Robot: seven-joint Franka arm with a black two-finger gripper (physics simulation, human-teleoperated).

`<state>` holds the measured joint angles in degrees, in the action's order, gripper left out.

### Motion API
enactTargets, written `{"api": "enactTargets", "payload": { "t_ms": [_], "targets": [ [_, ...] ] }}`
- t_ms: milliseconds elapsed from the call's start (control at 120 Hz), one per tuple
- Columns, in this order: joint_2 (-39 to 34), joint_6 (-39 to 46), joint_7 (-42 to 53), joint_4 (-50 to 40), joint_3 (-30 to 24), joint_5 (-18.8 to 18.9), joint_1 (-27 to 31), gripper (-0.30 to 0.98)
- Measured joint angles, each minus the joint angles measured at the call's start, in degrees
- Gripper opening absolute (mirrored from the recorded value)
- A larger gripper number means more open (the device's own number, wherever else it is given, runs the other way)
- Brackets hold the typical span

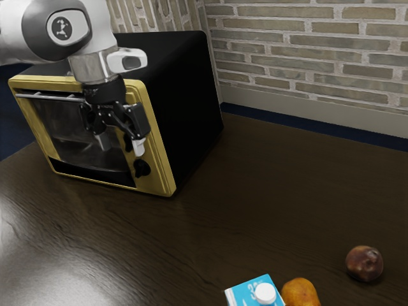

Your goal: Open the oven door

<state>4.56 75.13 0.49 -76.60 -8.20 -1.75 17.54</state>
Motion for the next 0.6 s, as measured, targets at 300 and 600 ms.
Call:
{"api": "enactTargets", "payload": {
  "t_ms": [300,600],
  "targets": [
    [-1.91,7.46,4.46,7.14,1.72,-0.15,-3.01,0.68],
    [-0.67,4.49,30.68,16.85,26.85,3.49,-1.45,0.68]
  ]
}}
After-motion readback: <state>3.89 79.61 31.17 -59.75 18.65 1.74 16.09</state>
